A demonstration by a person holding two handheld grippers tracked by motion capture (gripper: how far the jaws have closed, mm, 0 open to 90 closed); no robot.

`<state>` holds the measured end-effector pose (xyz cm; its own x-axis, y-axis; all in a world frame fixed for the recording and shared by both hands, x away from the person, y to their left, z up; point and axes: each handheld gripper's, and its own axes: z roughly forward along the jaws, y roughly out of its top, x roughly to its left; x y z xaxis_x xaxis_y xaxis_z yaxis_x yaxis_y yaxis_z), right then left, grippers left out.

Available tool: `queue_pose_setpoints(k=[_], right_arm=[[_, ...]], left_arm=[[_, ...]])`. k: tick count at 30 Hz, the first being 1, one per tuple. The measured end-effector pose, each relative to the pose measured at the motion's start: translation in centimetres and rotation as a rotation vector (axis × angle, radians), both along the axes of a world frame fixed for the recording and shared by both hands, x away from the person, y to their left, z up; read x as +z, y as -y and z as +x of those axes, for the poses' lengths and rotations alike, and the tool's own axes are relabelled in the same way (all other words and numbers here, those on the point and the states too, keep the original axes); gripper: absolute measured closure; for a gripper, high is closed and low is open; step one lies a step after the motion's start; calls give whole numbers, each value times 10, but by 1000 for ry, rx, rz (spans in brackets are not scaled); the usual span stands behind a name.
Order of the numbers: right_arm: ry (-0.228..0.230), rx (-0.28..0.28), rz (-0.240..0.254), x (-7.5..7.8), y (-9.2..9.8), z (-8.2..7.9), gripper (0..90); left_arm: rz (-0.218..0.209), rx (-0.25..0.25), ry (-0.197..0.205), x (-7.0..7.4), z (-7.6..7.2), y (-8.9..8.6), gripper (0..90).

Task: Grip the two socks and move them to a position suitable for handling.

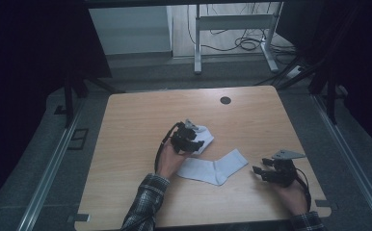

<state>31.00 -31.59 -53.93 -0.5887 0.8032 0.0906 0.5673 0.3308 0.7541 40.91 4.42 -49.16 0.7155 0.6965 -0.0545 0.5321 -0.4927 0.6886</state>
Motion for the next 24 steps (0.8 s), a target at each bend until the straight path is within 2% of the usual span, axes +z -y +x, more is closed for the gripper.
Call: queue_pose_setpoints(k=[3,4,5,9,12,14,16,17,19,21,22,24], right_arm=[[-2,0,3,0,0,0,408],[-2,1,4,0,0,0,408],[-2,1,2,0,0,0,408],[-2,1,2,0,0,0,408],[-3,1,6,0,1,0,408],[-2,1,3,0,1,0,408],[-1,1,3,0,0,0,408],[-1,1,3,0,0,0,408],[-1,1,3,0,1,0,408],[-2,1,4,0,1,0,408],[-2,1,4,0,1,0,408],[-2,1,3,0,1,0,408]], left_arm=[[-8,54,16,3,14,-7,523],[-8,54,16,3,14,-7,525],[0,80,16,1,22,-9,526],[28,127,12,-11,37,-7,534],[31,142,-13,-21,44,-5,539],[71,162,-23,-28,47,-2,542],[73,152,-40,-34,49,-1,581],[71,144,-35,-36,48,-1,622],[53,146,-29,-35,46,0,760],[57,140,-13,-31,44,1,849],[57,140,-13,-31,44,1,855],[26,125,6,-16,38,5,855]])
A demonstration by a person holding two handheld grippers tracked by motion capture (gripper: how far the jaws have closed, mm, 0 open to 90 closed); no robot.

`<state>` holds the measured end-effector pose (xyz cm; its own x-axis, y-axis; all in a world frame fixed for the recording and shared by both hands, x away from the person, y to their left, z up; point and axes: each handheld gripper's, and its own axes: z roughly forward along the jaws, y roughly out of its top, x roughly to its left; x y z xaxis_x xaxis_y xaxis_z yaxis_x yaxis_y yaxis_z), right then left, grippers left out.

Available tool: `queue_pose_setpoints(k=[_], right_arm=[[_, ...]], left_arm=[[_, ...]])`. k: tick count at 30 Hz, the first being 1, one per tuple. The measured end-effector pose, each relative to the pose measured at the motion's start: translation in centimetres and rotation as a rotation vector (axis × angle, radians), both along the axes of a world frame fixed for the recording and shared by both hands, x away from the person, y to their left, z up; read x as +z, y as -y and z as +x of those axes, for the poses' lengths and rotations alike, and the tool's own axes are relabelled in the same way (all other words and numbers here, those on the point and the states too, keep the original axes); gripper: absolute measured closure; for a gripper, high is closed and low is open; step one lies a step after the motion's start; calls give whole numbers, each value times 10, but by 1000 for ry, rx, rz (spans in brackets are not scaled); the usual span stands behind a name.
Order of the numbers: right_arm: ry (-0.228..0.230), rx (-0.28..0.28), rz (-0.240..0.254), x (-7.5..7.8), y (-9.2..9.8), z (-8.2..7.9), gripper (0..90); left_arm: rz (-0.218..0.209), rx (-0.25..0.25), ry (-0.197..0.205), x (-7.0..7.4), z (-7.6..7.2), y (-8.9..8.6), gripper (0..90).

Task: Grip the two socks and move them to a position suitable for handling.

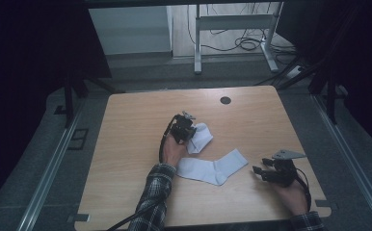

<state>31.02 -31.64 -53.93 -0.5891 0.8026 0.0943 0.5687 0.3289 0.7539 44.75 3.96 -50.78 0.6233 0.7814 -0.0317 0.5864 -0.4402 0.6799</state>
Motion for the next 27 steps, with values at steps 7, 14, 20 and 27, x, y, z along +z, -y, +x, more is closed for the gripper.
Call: queue_pose_setpoints(k=[7,14,20,27], right_arm=[[4,1,-4,0,-1,0,408],[5,0,-7,0,-1,0,408],[6,0,-9,0,-1,-1,408],[6,1,-8,0,-1,0,408]], left_arm=[[-34,-125,43,36,-21,26,830],[-37,-277,15,34,-44,59,783],[-57,-379,-51,19,-58,72,606],[-44,-249,61,41,-47,41,445]])
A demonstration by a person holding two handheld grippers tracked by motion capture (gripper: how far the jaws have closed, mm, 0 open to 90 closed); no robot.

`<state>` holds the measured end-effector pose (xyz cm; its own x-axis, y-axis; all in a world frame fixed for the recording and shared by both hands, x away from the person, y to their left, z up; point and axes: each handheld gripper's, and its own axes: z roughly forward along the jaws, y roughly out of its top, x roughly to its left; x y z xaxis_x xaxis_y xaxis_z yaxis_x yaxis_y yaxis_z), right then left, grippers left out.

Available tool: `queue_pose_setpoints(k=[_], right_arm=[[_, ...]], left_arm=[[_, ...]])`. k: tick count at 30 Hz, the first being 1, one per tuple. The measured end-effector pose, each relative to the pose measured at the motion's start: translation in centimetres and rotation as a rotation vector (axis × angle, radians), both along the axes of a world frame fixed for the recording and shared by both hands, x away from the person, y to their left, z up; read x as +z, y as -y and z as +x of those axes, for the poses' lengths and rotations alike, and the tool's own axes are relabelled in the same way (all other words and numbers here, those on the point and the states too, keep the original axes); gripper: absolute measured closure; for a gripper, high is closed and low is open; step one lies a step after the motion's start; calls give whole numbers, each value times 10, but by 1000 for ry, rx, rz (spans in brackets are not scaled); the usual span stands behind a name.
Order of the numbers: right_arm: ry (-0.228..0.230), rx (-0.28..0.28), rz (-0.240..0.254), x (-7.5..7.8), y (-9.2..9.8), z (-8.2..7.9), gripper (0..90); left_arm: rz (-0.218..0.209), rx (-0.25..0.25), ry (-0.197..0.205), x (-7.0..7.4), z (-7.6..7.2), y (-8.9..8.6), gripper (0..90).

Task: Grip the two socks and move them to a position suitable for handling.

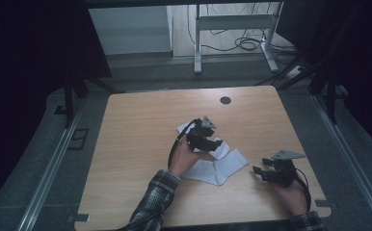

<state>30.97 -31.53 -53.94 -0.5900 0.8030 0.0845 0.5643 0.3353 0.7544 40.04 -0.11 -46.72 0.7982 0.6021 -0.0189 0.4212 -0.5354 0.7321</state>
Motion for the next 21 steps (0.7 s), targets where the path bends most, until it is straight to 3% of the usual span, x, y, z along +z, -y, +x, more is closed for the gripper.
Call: queue_pose_setpoints(k=[4,9,14,16,18,21], right_arm=[[1,1,-3,0,0,0,408],[8,-10,-16,0,-2,-1,433],[-27,-17,-2,9,-6,3,557],[-28,8,16,16,-13,5,605],[-31,41,35,22,-24,9,652],[-34,89,50,29,-48,20,675]], left_arm=[[48,125,12,-8,17,-25,419],[102,215,-12,-34,31,-51,426],[150,275,-21,-58,38,-63,404],[157,286,-21,-63,39,-66,400],[134,296,-30,-65,39,-69,390],[153,307,-19,-64,37,-70,390]])
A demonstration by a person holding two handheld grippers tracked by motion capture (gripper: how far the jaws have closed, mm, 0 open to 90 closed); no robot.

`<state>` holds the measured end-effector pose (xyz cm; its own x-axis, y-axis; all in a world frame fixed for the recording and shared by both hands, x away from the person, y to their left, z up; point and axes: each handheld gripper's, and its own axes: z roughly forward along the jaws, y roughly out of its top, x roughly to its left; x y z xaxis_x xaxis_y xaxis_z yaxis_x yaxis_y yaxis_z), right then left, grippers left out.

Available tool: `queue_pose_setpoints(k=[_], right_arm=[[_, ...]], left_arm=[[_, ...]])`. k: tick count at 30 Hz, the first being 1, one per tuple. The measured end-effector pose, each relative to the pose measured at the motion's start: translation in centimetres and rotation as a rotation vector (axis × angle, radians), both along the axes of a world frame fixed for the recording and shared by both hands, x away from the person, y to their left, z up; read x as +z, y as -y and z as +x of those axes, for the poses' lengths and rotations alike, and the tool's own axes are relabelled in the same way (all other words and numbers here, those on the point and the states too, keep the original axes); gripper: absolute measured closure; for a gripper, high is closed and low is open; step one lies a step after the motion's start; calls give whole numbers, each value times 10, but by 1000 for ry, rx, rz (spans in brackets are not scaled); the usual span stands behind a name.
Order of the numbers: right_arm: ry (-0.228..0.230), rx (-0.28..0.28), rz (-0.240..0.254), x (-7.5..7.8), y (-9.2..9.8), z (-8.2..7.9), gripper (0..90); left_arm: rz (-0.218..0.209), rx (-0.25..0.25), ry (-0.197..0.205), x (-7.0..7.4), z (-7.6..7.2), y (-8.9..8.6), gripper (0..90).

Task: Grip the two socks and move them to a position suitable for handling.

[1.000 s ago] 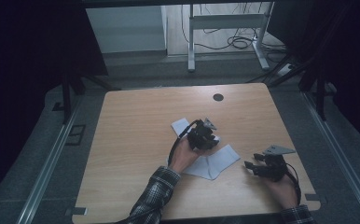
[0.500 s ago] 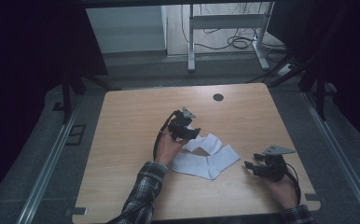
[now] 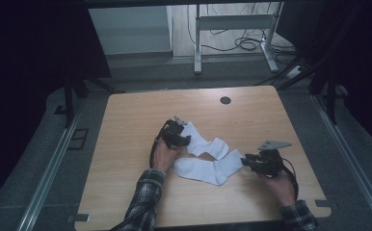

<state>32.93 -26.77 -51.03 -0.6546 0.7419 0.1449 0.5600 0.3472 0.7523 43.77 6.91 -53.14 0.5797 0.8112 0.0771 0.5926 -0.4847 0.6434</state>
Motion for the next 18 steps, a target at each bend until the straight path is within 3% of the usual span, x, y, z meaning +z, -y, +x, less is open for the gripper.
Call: queue_pose_setpoints(k=[2,3,4,5,9,13,18], right_arm=[[1,17,5,2,-8,5,678],[0,40,8,4,-28,15,688],[0,40,8,4,-28,15,688],[-3,53,4,3,-43,25,706],[-26,60,-33,-6,-65,45,737],[-49,37,-92,-21,-72,59,755],[-22,10,-117,-21,-64,65,753]], left_arm=[[7,2,1,0,-1,0,390],[16,6,5,1,-2,0,390],[16,6,5,1,-2,0,390],[19,12,6,1,-3,-1,390],[4,25,4,0,-5,-5,381],[-7,38,1,-1,-5,-10,370],[-3,57,-2,-1,-7,-14,370]])
